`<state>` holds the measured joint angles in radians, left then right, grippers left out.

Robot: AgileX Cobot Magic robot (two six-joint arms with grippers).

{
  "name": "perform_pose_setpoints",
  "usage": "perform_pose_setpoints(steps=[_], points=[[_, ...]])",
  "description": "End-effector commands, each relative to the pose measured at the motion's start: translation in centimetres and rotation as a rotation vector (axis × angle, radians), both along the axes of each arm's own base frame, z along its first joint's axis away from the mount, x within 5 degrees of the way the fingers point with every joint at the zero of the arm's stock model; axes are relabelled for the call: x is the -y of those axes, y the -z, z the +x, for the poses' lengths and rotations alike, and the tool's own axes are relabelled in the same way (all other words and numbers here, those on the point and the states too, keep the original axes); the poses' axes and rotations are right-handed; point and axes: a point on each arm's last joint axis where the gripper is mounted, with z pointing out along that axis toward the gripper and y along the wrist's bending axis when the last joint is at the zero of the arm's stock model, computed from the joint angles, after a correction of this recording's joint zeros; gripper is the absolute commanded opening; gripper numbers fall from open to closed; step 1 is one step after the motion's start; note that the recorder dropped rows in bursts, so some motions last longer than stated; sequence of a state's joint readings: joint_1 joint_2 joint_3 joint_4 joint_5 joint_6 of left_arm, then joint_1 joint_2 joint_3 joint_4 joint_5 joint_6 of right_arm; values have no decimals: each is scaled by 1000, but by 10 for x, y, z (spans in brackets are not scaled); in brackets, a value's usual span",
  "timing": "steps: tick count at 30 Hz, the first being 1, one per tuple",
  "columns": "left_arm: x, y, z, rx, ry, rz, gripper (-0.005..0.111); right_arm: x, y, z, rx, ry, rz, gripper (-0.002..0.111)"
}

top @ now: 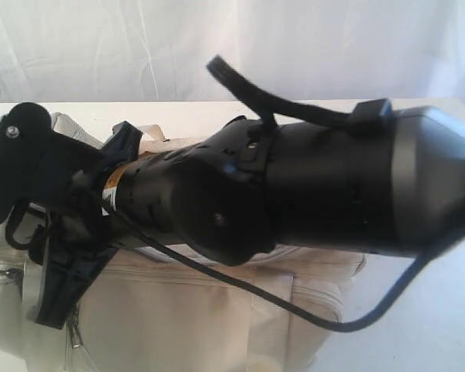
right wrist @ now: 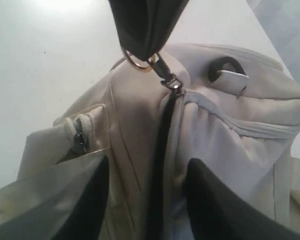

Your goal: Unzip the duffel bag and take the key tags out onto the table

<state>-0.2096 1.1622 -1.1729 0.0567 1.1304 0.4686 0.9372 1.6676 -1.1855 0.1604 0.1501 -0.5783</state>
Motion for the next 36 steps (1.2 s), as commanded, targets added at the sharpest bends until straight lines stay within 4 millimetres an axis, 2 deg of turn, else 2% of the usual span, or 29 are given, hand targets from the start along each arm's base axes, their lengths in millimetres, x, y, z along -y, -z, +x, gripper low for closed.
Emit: perform_pose_setpoints(steps=[1, 2, 5, 6, 12, 19, 24, 32, 36], points=[[-1, 2, -11, -87, 4, 12, 0, -10, 6, 5, -14, -9, -22, 38], [-3, 2, -10, -84, 3, 25, 0, -11, 6, 5, -17, -10, -26, 32], [-6, 3, -9, -79, -11, 59, 0, -10, 8, 5, -40, -12, -46, 2], [-6, 3, -8, -83, -13, 64, 0, -10, 9, 4, -51, -12, -54, 0], [-5, 10, 10, -119, -29, 97, 0, -8, 15, -1, -130, -7, -98, 0], [-2, -6, 29, -69, -33, 105, 0, -10, 18, -9, -164, -27, -129, 0], [-3, -7, 43, -66, -37, 139, 0, -11, 19, -12, -175, -32, -130, 0], [3, 3, 76, -41, -32, 157, 0, -9, 22, -14, -200, -37, -162, 0], [5, -3, 94, 47, -31, 160, 0, -9, 22, -14, -200, -37, -162, 0]])
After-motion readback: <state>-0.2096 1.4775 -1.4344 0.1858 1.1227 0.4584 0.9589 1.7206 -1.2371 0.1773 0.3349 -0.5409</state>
